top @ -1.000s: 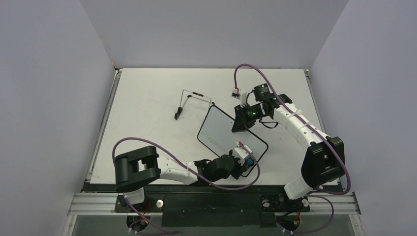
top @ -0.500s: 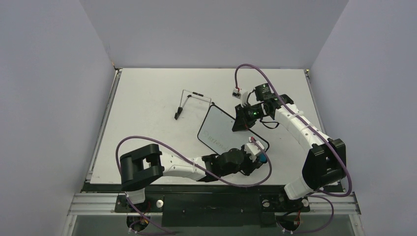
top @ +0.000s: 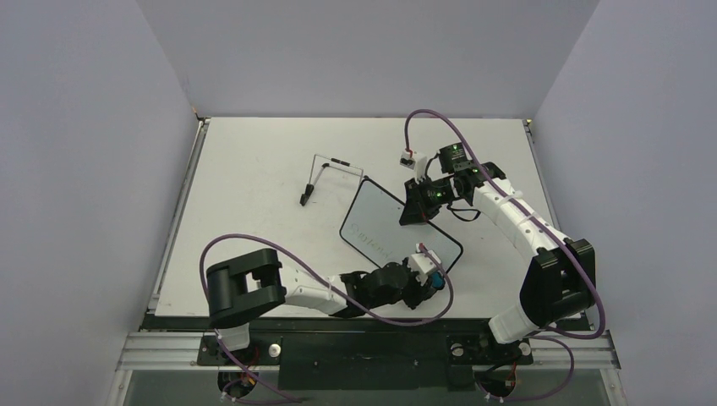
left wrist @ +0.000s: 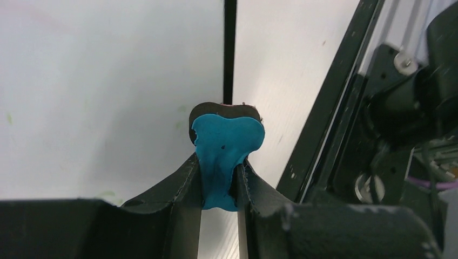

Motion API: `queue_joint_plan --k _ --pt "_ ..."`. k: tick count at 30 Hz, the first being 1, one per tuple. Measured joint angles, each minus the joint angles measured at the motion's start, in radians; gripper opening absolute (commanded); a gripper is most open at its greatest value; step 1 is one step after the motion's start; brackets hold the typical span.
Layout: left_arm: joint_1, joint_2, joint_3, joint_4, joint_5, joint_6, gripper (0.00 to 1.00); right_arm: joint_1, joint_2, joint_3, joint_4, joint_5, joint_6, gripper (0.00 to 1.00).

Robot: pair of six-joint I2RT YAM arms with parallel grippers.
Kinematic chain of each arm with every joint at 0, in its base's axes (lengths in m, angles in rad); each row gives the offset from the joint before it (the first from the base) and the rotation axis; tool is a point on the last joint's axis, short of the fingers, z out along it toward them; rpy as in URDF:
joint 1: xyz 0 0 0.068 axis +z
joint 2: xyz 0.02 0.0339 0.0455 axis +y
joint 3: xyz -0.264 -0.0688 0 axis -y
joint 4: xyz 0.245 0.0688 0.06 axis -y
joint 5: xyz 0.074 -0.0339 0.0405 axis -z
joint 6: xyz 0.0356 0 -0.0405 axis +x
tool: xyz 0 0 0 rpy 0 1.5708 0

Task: Erase the whiteboard
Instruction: Erase the whiteboard at the whiteboard stand.

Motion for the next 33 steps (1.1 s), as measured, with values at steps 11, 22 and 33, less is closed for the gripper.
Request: queue_joint_plan --k 11,22,33 --pt "0.01 0.002 -0.074 0.019 -0.007 -0.029 0.0 0.0 0.0 -0.002 0.016 0.0 0.011 0.0" --pt "0.053 0.002 0.067 -0.153 -0.047 -0.022 0.0 -0.013 -0.023 -0.002 0.066 0.019 0.0 0.0" --pt "0.012 0.002 0.124 -0.123 0.002 0.019 0.0 -0.011 -0.023 -0.01 0.027 0.018 0.009 0.0"
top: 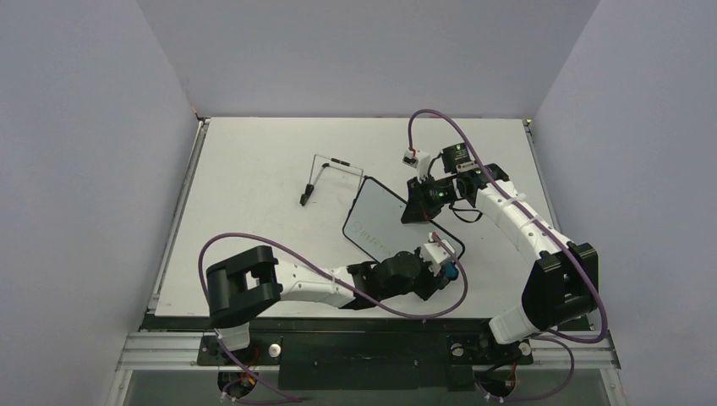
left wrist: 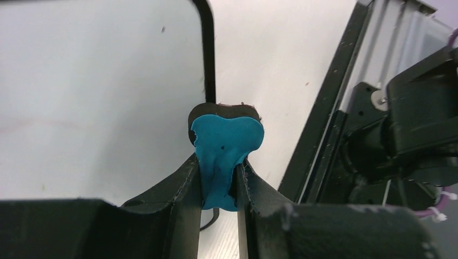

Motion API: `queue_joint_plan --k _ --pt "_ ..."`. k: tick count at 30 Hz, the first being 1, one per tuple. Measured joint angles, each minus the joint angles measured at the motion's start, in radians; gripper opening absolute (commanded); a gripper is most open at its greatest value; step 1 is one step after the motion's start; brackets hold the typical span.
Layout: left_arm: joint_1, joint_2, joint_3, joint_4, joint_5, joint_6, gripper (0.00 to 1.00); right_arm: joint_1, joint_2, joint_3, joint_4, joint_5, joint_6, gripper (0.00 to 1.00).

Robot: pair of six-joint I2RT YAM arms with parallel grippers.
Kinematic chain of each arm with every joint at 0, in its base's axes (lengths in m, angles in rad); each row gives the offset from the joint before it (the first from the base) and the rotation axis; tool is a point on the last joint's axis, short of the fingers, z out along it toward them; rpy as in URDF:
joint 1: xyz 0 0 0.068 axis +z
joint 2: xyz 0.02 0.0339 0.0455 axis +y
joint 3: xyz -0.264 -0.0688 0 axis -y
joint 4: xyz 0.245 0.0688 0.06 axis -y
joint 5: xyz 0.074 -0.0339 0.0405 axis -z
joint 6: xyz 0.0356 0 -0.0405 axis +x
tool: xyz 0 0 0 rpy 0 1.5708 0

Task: Erase the whiteboard
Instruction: Erase the whiteboard at the whiteboard stand.

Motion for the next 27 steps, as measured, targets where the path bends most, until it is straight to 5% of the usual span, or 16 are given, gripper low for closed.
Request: queue_joint_plan --k 8,19,27 --pt "0.02 -0.006 -0.019 0.087 0.042 -0.03 0.0 0.0 0.0 -0.011 -0.004 -0.003 0.004 0.0" --pt "0.18 -0.142 -0.113 0.091 -0.016 -0.149 0.0 -0.002 0.0 -0.011 0.013 0.012 0.011 0.0" --pt "0.145 -0.129 -0.113 0.107 -0.037 -0.134 0.0 -0.002 0.0 -0.011 -0.005 0.023 0.016 0.0"
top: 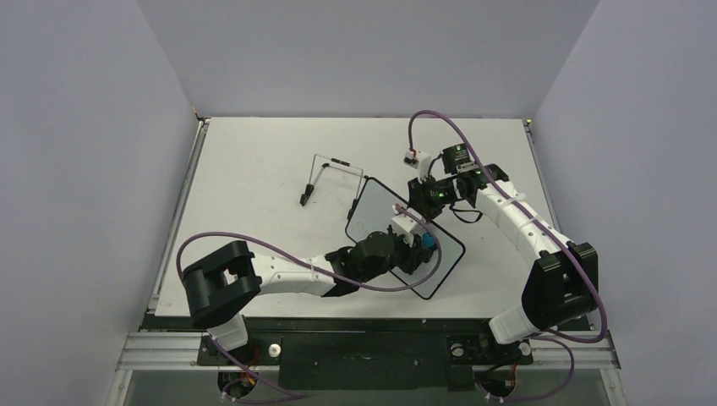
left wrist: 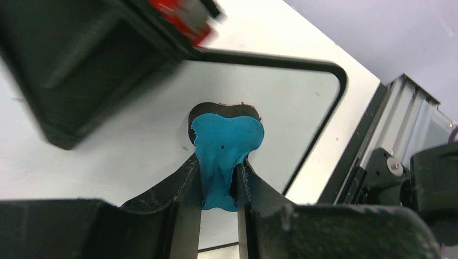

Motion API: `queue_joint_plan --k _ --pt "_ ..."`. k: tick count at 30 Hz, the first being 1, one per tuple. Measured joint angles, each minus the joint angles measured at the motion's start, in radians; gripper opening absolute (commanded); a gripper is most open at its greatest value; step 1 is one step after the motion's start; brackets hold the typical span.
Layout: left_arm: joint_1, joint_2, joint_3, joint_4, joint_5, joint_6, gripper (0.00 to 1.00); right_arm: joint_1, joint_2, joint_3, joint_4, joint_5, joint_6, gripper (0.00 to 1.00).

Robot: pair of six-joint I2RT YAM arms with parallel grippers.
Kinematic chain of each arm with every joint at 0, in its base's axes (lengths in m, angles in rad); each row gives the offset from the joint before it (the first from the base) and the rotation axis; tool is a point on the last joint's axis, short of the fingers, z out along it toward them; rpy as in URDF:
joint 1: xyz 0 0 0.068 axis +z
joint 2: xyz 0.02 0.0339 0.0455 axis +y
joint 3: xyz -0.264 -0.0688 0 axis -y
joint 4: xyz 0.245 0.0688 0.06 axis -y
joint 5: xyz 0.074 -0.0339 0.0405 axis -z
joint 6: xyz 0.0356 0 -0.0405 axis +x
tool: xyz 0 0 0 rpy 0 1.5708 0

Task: Erase the whiteboard
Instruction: Erase the whiteboard at the whiteboard stand.

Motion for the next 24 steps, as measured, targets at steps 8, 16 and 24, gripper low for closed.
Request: queue_joint_plan --k 8,16,24 --pt "-0.131 0.078 0.0 0.044 0.038 0.058 0.0 0.005 0.0 0.0 -0.013 -0.027 0.011 0.0" --pt "-0.121 0.051 -0.106 0.11 0.039 0.051 0.0 0.009 0.0 0.0 -0.014 -0.031 0.016 0.0" --pt "-0.042 -0.208 -0.304 0.114 -0.003 0.038 0.0 0.016 0.0 -0.014 -0.03 -0.031 0.016 0.0"
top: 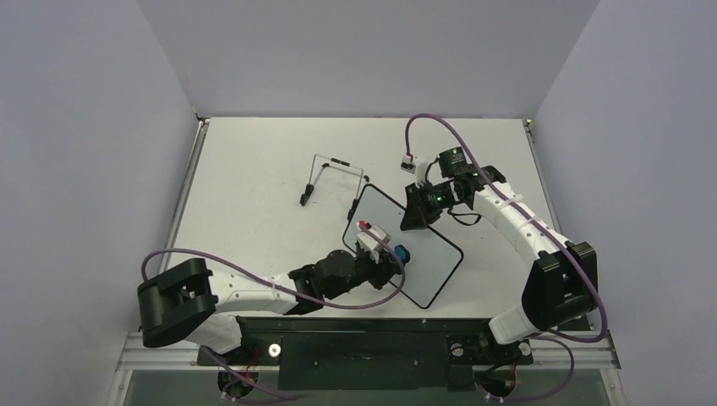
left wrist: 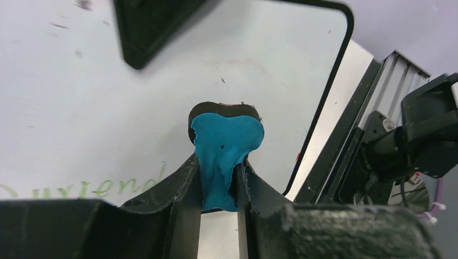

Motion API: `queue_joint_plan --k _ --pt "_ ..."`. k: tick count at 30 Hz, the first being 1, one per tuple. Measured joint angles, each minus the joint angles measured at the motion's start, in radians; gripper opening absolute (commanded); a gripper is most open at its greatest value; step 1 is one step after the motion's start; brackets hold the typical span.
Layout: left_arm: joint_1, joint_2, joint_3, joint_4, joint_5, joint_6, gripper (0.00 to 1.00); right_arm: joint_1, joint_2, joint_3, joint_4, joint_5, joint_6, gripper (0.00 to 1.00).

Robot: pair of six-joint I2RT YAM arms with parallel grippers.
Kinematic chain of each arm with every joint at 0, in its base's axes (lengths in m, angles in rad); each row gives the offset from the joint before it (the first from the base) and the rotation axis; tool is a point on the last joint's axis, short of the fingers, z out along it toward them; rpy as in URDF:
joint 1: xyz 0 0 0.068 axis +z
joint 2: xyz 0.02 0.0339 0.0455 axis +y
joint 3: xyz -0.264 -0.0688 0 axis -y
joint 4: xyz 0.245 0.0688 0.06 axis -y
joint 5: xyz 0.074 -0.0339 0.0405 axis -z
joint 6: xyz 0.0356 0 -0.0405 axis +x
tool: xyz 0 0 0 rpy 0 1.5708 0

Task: Erase the whiteboard
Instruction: Erase the whiteboard at the whiteboard stand.

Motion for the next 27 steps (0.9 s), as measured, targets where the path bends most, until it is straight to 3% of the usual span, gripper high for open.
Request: queue_joint_plan --k 10,18,27 --pt "0.093 -0.334 -0.266 -0.036 -0.077 -0.024 0.0 0.026 0.0 0.005 -0.069 0.014 -0.091 0.0" --pt "0.19 -0.573 -0.37 -0.134 -0.112 -0.035 0.0 0.056 0.0 0.033 -0.143 0.026 -0.177 0.0" --pt "0.375 -0.513 -0.43 -0.118 -0.009 -0.071 0.0 0.072 0.0 0.048 -0.187 0.029 -0.227 0.0"
